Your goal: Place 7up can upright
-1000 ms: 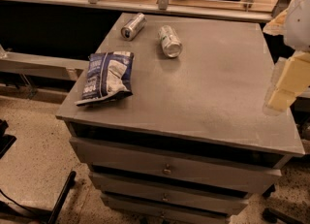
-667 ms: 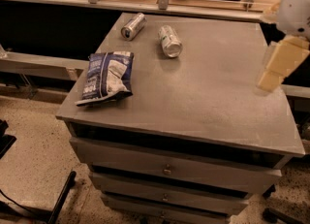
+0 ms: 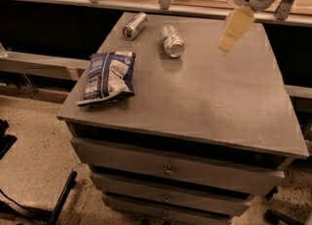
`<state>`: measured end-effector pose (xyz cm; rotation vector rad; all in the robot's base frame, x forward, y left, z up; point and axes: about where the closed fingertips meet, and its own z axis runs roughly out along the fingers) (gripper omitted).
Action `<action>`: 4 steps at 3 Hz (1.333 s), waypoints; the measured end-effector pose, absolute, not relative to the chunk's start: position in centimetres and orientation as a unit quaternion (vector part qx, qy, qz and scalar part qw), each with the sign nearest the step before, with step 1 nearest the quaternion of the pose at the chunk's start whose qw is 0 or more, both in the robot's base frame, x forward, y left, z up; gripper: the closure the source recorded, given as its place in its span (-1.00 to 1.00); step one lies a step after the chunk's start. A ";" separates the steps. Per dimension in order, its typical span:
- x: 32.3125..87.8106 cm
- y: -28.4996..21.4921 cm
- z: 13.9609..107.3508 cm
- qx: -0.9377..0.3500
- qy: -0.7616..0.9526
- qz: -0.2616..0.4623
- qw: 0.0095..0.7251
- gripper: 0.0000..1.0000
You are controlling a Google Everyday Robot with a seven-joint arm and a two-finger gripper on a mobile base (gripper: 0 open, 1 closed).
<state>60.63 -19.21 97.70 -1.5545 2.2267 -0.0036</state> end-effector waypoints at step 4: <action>75.0 -12.7 93.8 -0.384 0.900 0.024 0.205 -1.00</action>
Offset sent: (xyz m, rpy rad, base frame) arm 0.2100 0.0682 0.0404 0.1547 0.1588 -0.6305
